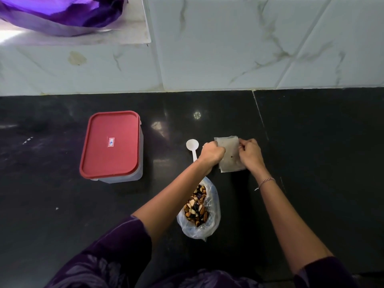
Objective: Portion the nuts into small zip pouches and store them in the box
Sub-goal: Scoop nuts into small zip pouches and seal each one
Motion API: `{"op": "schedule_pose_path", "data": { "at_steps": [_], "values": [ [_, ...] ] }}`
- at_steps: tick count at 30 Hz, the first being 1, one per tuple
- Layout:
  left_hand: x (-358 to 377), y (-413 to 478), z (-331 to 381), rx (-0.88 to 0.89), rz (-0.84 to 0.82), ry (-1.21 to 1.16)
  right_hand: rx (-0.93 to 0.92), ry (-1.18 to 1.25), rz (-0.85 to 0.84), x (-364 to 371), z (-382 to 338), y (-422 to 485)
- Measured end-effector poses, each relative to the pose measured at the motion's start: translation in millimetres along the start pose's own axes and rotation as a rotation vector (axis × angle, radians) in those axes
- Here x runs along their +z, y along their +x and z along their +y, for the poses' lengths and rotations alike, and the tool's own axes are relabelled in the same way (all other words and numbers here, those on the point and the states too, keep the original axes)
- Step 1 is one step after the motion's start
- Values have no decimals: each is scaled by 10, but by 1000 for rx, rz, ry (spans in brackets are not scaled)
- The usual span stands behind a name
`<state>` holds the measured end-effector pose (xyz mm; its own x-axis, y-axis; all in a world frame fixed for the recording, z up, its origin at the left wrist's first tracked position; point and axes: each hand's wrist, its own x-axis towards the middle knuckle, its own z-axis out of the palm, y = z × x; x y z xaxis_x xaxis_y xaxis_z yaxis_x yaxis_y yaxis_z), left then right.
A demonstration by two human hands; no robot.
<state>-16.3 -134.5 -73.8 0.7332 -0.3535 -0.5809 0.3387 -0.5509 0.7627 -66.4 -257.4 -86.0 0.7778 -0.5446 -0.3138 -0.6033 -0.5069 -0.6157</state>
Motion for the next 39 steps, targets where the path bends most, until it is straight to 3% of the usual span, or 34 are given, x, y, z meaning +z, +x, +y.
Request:
{"op": "schedule_pose_path", "data": {
  "at_steps": [10,16,24,31,36,39],
  "values": [
    [3,-271,88,94,44,181,1,4,148,-29,-67,-210],
    [-52,-455,83,188,74,89,-2,315,202,-137,-187,-364],
    [-209,-759,-56,345,123,-37,-206,406,160,-116,-416,-744],
    [-397,-1045,-262,484,207,36,-309,381,64,-21,-625,-1070],
    [-555,-1198,-449,502,240,105,-456,106,154,26,-740,-1291],
    [-622,-1232,-580,533,267,183,-492,31,118,48,-769,-1353]
  ]
}}
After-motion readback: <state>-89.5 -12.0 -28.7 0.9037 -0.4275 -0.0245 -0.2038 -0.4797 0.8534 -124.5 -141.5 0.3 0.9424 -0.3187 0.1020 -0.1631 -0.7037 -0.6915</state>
